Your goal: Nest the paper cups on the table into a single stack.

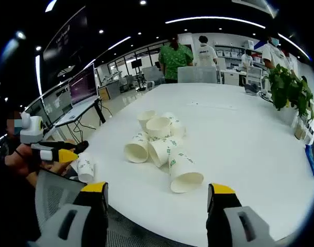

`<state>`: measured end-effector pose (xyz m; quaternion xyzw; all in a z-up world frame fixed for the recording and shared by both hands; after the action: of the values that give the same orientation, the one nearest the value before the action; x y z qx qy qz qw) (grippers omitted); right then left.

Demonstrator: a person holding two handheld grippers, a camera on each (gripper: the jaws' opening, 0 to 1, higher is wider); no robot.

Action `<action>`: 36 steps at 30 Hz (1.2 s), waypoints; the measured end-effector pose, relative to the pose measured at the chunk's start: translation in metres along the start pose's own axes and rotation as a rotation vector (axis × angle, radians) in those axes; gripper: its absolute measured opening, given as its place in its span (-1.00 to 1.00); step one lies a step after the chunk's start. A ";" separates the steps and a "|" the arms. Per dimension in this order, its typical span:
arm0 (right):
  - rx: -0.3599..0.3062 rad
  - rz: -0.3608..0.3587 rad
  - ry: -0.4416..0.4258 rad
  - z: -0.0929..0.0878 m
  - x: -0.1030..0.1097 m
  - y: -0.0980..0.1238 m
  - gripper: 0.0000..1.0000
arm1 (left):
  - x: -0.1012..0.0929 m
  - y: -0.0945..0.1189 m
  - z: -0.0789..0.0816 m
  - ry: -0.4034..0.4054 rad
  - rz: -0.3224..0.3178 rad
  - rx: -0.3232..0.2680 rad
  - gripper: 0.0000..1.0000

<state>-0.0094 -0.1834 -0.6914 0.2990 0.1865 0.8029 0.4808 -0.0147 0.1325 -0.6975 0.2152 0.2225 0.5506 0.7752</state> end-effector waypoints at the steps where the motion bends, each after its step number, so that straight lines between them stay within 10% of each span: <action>1: -0.002 0.000 0.000 0.000 0.001 0.000 0.60 | 0.000 0.000 0.000 -0.001 0.000 0.000 0.49; 36: -0.002 -0.003 0.004 -0.008 0.010 0.006 0.60 | 0.003 0.006 -0.003 -0.010 -0.015 -0.008 0.50</action>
<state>-0.0223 -0.1775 -0.6906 0.2968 0.1873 0.8028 0.4820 -0.0205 0.1374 -0.6971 0.2134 0.2181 0.5444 0.7814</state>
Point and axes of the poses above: the point that each gripper's makers call its tool centre point, and the gripper's own axes: y roughly backward along the fingers, x roughly to its left, z roughly out of its top, the point moved 8 cm from there along y, roughly backward along the fingers, and after that the axes turned 7 degrees about -y, right-handed, at the moved point
